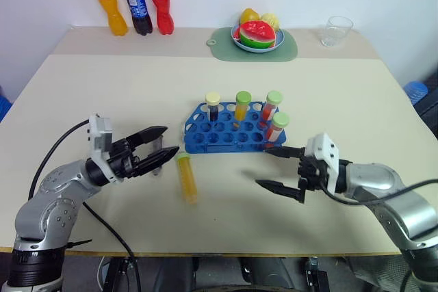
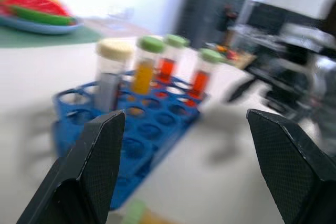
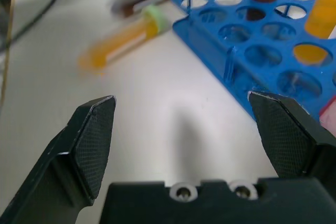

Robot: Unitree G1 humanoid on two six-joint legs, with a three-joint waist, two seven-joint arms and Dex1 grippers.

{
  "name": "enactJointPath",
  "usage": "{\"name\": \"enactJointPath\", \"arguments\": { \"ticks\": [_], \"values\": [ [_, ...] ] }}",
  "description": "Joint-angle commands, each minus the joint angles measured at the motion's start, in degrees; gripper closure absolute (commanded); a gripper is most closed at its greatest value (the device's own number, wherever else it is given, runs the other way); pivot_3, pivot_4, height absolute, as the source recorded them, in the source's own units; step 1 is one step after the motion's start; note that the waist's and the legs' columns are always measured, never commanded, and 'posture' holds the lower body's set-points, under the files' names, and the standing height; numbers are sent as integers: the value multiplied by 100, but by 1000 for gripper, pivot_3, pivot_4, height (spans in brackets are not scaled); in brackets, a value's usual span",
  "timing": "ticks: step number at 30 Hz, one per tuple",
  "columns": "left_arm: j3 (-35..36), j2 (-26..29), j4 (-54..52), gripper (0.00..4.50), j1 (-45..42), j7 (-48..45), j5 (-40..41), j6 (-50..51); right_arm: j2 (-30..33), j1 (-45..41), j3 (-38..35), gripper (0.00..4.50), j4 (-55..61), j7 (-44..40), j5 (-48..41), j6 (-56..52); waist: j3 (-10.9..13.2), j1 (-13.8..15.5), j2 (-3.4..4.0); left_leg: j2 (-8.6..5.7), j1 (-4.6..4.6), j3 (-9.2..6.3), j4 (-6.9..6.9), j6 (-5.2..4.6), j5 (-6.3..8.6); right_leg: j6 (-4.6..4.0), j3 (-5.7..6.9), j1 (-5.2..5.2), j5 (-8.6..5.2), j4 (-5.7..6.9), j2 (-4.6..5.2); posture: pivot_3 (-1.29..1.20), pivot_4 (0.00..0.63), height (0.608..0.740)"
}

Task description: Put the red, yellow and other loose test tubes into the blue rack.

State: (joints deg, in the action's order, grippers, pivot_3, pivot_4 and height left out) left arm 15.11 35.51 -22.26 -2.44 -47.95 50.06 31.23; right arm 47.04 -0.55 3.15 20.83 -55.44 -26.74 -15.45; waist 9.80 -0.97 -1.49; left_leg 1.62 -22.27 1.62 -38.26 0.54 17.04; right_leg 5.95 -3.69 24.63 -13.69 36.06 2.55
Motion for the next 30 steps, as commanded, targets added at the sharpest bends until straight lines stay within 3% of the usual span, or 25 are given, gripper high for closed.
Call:
{"name": "enactJointPath", "arguments": {
  "ticks": [1,7,11,14,22,30],
  "values": [
    [275,150,-847,684,-178,1207,724,850,254,282,-309,53,-440,-599,474,1180,0,3,0,0,0,-1,0,0,0,0,0,0,0,1,0,0,150,740],
    [504,769,-977,684,-855,3250,2457,2240,177,-23,-339,53,-1170,-880,695,1739,2,-12,-3,-2,34,-1,-8,2,-2,-3,-2,-29,-1,6,-2,0,150,740],
    [117,1958,-447,684,-1148,5388,4996,2711,-4,-243,-137,53,-1324,-915,885,1905,6,-14,-7,6,53,-3,5,2,-1,-5,-5,-31,-3,15,-10,0,150,740],
    [-413,2705,-48,684,-1529,6124,6188,2781,-134,-390,-39,53,-1438,-986,883,1891,10,16,-7,14,52,-4,8,2,-1,-7,-5,-30,-4,16,-9,0,150,740],
    [-1715,2895,1528,684,-3092,5421,6294,4299,-415,-661,221,53,-1771,-1015,1144,2026,12,24,-6,-23,69,21,6,7,-4,-29,-5,-59,-16,6,1,0,150,740],
    [-4026,2478,4289,684,-5741,4622,6294,6094,-596,-486,187,53,-1518,-683,1246,1937,15,15,-11,-24,69,12,7,11,-7,-21,-4,-60,-15,7,-6,0,150,740]
  ]
}}
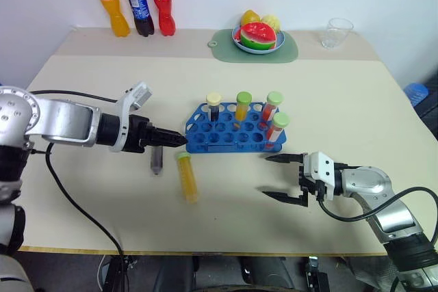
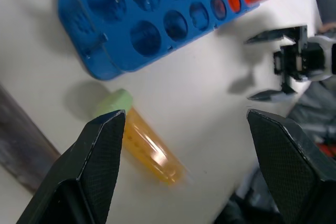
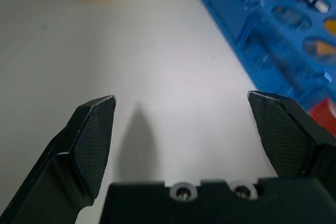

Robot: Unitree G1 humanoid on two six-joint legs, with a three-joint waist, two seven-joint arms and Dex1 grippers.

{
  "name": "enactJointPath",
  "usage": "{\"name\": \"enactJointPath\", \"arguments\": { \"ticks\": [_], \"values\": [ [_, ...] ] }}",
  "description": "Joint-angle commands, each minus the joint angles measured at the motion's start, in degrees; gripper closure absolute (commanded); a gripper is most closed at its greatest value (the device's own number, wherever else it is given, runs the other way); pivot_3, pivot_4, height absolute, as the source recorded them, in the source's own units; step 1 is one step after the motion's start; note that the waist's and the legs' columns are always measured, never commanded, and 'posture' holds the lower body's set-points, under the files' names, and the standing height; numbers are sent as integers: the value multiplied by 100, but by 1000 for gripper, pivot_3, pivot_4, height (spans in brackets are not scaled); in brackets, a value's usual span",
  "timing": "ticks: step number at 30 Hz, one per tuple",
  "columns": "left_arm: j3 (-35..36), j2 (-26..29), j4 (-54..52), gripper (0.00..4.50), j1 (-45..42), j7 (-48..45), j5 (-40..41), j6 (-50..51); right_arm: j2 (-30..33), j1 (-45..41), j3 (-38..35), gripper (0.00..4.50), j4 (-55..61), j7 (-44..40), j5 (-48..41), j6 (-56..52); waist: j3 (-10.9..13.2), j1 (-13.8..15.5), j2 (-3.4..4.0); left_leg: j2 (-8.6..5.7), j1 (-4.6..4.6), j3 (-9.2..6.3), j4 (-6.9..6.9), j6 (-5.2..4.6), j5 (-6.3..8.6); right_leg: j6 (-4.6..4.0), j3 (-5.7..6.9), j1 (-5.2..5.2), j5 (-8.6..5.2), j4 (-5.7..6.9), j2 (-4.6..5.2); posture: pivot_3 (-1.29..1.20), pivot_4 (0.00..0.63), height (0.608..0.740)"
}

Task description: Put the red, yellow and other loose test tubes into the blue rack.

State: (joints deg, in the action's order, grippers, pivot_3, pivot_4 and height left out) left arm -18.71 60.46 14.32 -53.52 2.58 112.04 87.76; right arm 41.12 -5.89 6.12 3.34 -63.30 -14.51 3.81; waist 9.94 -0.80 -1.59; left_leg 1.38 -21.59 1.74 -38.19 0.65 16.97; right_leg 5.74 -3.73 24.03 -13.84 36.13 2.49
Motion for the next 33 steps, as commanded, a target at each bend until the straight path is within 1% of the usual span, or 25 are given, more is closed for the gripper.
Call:
{"name": "enactJointPath", "arguments": {
  "ticks": [1,3,7,9,12,14,16,17,20,23,25,27,33],
  "values": [
    [-998,-29,826,684,-921,-601,96,473,5,91,-127,53,258,129,26,9,3,0,-4,-1,-1,-1,-1,0,0,2,0,0,-1,1,1,0,150,740],
    [-1555,-107,1194,684,-1382,-756,96,474,18,175,-155,53,322,190,37,-5,3,-1,-5,-3,-5,-3,-1,1,0,4,0,3,-2,0,2,0,150,740],
    [-2671,-83,1429,684,-2022,-1260,96,474,0,311,-168,53,434,327,70,-25,5,-23,-7,-5,-9,-4,-1,1,0,7,-1,7,-5,1,5,0,150,740],
    [-3128,-158,1596,684,-2284,-1411,96,474,-13,355,-160,53,464,386,88,-35,5,-31,-7,-5,-13,-4,-1,1,0,7,-2,14,-6,2,4,0,150,740],
    [-3593,-261,1728,684,-2576,-1505,96,474,-31,404,-153,53,507,467,108,-40,7,-24,-10,-5,-20,-5,-3,1,-1,7,-2,20,-6,5,4,0,150,740],
    [-3733,-244,1712,684,-2654,-1483,96,474,-39,421,-153,53,553,513,104,-82,7,-29,-11,-5,-28,-6,-5,1,-1,7,-2,25,-6,4,4,0,150,740],
    [-3666,-222,1700,684,-2600,-1227,96,474,-39,456,-157,53,594,553,110,-89,7,-22,-11,-5,-40,-8,-6,1,-1,8,-2,36,-6,4,5,0,150,740],
    [-3377,-199,1544,684,-2434,-964,96,439,-38,467,-156,53,604,568,114,-91,7,-20,-11,-5,-45,-9,-7,1,-1,10,-2,41,-5,4,5,0,150,740],
    [-2890,-129,1167,684,-2104,-537,96,416,-30,485,-160,53,616,598,113,-105,8,-23,-11,-5,-53,-17,-8,2,-2,24,-2,48,2,6,9,0,150,740],
    [-2416,-106,695,684,-1663,-92,96,181,-25,462,-160,53,602,593,114,-120,8,-11,-11,-5,-56,-21,-11,4,-3,26,-2,50,3,6,12,0,150,740],
    [-2285,-118,594,684,-1485,24,96,218,-25,416,-144,53,590,581,125,-145,8,-3,-12,-5,-58,-21,-13,10,-7,26,-2,50,3,7,14,0,150,740],
    [-2189,-190,723,684,-1424,88,96,289,-25,351,-129,53,582,562,124,-188,9,2,-13,-8,-58,-19,-13,15,-10,26,-2,50,3,7,15,0,150,740],
    [-2099,-445,1022,684,-1487,286,96,437,-4,232,-106,53,597,496,107,-275,9,2,-13,-15,-60,-16,-13,21,-13,26,1,49,4,6,16,0,150,740]
  ]
}}
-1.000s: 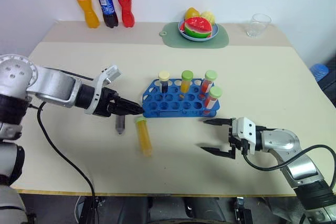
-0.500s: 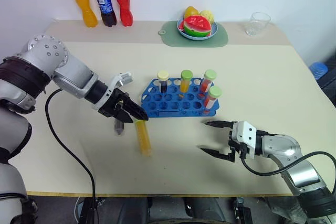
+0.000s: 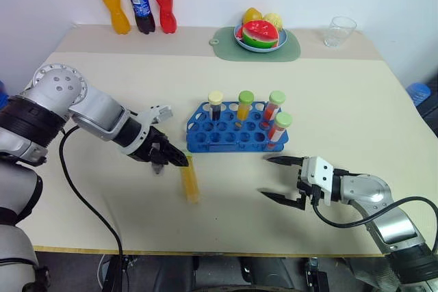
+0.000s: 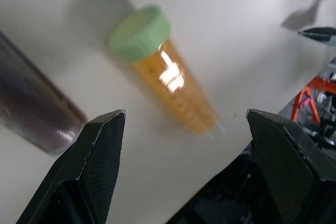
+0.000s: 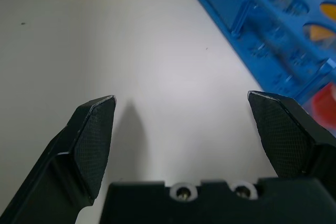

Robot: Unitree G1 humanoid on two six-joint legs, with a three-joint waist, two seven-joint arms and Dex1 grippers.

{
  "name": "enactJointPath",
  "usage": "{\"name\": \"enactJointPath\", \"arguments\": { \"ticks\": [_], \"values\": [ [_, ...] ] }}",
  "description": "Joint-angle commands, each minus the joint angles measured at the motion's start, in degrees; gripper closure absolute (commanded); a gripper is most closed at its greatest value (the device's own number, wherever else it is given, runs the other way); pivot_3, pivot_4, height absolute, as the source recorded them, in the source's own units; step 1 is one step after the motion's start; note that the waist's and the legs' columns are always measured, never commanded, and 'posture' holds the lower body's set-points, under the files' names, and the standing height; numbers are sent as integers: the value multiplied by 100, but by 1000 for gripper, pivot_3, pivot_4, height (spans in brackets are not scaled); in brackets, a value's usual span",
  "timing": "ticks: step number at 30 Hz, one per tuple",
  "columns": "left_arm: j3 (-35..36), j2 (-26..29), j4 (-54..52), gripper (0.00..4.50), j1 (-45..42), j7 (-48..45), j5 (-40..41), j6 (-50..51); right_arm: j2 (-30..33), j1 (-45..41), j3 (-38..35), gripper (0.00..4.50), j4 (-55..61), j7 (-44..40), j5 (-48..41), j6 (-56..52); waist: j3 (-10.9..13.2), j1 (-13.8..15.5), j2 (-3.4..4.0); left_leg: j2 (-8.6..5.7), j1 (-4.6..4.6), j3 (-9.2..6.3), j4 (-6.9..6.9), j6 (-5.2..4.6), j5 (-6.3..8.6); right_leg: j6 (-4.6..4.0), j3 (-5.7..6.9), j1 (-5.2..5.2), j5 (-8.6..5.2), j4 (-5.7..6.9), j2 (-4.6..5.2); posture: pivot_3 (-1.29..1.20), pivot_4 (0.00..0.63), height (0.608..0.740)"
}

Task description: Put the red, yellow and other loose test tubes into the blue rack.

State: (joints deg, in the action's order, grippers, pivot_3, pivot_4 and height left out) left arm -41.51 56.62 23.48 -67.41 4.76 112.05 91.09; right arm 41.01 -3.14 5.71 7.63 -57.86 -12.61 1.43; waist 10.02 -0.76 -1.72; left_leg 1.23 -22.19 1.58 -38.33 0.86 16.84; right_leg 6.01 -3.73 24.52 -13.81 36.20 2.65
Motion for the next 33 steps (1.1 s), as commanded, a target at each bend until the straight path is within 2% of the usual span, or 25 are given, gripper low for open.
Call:
{"name": "enactJointPath", "arguments": {
  "ticks": [1,13,33],
  "values": [
    [160,-82,127,684,-115,66,95,123,20,-42,-75,53,185,-59,-98,-57,0,-4,0,0,0,-1,0,0,0,0,0,0,0,0,0,0,150,740],
    [116,-566,594,684,-170,1007,95,140,-39,12,-82,53,347,-94,-141,-193,0,-4,0,0,-1,-3,0,1,-1,3,2,0,2,1,0,0,150,740],
    [878,-1056,-467,684,943,3023,95,-525,46,226,-196,53,502,-109,-235,-299,-7,34,9,-19,19,-13,0,22,-13,3,5,-26,2,5,18,0,150,740]
  ]
}}
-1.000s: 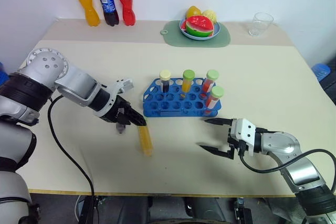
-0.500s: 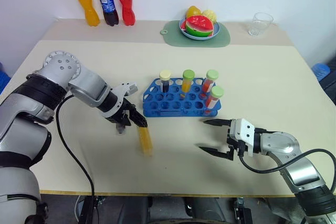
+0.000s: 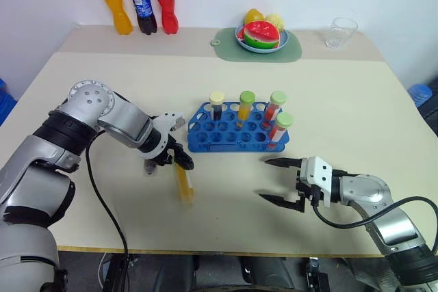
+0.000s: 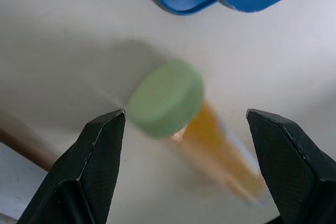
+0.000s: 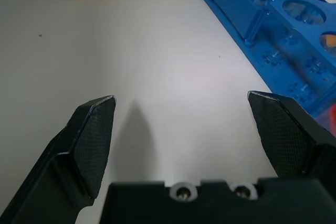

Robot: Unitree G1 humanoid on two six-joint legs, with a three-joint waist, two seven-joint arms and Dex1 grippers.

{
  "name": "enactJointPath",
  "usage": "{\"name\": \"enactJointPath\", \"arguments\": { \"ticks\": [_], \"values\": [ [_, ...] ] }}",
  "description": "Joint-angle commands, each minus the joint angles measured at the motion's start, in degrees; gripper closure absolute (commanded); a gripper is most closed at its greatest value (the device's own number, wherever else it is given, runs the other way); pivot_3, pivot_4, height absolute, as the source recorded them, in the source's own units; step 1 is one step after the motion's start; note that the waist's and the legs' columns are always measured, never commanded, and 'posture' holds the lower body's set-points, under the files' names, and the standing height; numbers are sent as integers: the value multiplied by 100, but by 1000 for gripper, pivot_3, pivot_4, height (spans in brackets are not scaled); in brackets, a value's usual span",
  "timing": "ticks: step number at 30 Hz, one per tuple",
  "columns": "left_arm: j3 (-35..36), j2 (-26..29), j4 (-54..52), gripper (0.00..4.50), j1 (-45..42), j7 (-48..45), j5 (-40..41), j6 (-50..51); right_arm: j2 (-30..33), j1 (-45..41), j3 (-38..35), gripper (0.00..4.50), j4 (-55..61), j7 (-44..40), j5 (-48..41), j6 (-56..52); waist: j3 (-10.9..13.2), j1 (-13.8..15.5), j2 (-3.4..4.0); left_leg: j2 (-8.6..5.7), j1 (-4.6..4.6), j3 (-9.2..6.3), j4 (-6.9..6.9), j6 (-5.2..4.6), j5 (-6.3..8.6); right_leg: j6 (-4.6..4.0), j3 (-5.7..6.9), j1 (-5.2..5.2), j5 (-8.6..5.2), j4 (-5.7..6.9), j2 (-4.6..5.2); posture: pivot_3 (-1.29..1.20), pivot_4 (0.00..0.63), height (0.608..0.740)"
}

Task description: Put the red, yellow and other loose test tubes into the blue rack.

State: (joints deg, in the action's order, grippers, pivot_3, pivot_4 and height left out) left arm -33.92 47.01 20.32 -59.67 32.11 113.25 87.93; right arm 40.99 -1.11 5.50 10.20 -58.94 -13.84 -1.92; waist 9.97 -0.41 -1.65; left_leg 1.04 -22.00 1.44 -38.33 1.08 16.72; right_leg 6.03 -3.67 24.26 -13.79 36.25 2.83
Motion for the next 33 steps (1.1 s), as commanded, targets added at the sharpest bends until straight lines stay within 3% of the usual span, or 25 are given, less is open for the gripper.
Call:
{"name": "enactJointPath", "arguments": {
  "ticks": [1,6,16,20,33],
  "values": [
    [167,-106,-209,684,214,360,-25,-226,50,29,-180,53,251,3,-111,34,-2,-2,3,-3,6,0,0,0,0,-1,0,-6,0,0,3,0,150,740],
    [346,-187,-109,684,327,475,-25,-169,58,3,-209,53,224,1,-119,22,-1,-13,2,-6,74,-4,7,-1,1,-19,4,-81,-14,-12,5,0,150,740],
    [580,-225,-198,684,535,794,-25,-229,46,-71,-189,53,113,-37,-112,77,-2,-20,3,-7,73,-9,7,0,1,-18,7,-81,-13,-12,5,0,150,740],
    [676,-273,-185,1984,603,893,-25,-245,50,-87,-186,0,98,-52,-109,82,-2,-16,3,-7,73,-9,7,0,1,-17,7,-82,-13,-12,5,0,150,740],
    [940,-374,-343,1984,797,1251,-25,-379,47,-187,-187,0,-10,-96,-98,102,-2,-17,3,-8,71,-9,7,0,0,-17,9,-82,-13,-14,8,0,150,740]
  ]
}}
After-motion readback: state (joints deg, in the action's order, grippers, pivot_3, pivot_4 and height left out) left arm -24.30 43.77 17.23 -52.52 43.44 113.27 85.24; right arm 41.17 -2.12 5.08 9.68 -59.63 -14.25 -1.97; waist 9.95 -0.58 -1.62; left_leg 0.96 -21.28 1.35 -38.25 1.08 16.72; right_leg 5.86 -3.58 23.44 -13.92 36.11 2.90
